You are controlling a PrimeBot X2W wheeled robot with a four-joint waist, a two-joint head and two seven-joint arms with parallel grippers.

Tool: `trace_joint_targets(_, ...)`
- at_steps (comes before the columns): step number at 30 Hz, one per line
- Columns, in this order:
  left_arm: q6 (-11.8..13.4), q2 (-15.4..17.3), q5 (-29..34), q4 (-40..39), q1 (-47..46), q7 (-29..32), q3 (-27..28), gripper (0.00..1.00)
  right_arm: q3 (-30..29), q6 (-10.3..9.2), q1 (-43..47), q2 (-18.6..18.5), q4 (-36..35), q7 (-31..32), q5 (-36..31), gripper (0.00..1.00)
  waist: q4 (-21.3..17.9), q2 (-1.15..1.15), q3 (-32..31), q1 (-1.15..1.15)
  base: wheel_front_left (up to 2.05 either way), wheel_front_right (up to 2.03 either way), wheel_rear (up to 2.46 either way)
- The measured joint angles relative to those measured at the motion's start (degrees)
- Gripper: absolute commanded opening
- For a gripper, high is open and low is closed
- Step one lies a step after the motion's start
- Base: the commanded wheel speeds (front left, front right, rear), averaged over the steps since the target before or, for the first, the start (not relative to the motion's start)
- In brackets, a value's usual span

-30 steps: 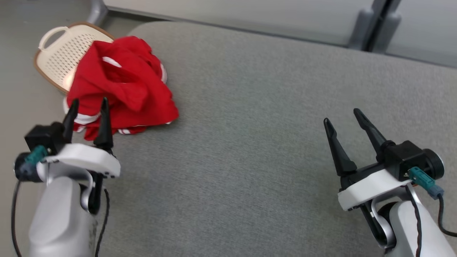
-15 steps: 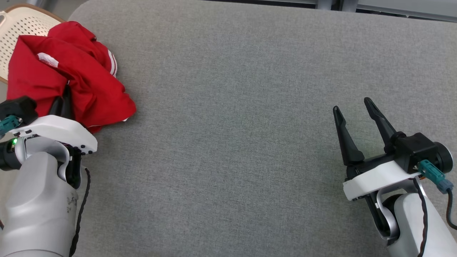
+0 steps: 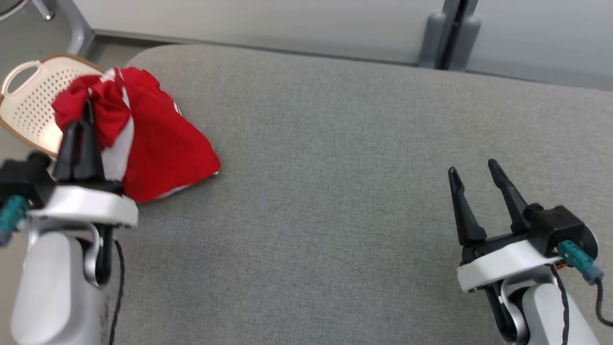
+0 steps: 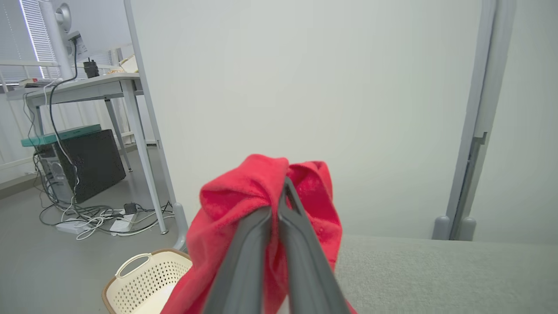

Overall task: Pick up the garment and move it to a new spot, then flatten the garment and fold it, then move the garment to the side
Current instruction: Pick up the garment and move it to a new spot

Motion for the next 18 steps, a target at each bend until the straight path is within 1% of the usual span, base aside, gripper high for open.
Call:
trace_joint_targets(2,0.0,-0.6,0.6,-3.6,3.7,0.0,-0.4,0.0,0.6,0.0,0.8,0.4,0.1,-0.4,0.0,1.0,-0.5,0.0,-1.6,0.0,0.0,0.0,0.0)
trace_joint_targets(5,0.0,-0.6,1.9,-8.7,9.9,0.2,-1.6,0.0,2.0,0.02,1.7,1.4,0.2,-0.6,0.1,1.0,-2.1,0.0,-3.6,0.0,0.0,0.0,0.0)
trace_joint_targets(8,0.0,-1.7,2.2,-12.9,14.6,3.2,-4.2,0.0,1.9,0.01,2.1,1.5,-0.5,-0.9,0.5,1.0,-4.5,0.0,-4.8,0.0,0.0,0.0,0.0)
trace_joint_targets(12,-0.1,-2.7,2.1,-17.4,16.8,5.5,-7.7,0.0,2.9,0.01,2.1,1.8,-0.9,-0.9,0.5,1.0,-7.9,0.0,-5.3,0.0,0.0,0.0,0.0)
trace_joint_targets(13,-0.1,-2.7,2.1,-17.4,16.8,5.5,-7.7,0.0,2.9,0.01,2.1,1.8,-0.9,-0.9,0.5,1.0,-7.9,0.0,-5.3,0.0,0.0,0.0,0.0)
trace_joint_targets(18,-0.6,-3.6,1.4,-18.6,16.4,7.3,-14.4,0.0,3.1,0.01,1.6,2.0,-1.3,-1.0,0.6,1.0,-12.9,0.0,-4.7,0.0,0.0,0.0,0.0)
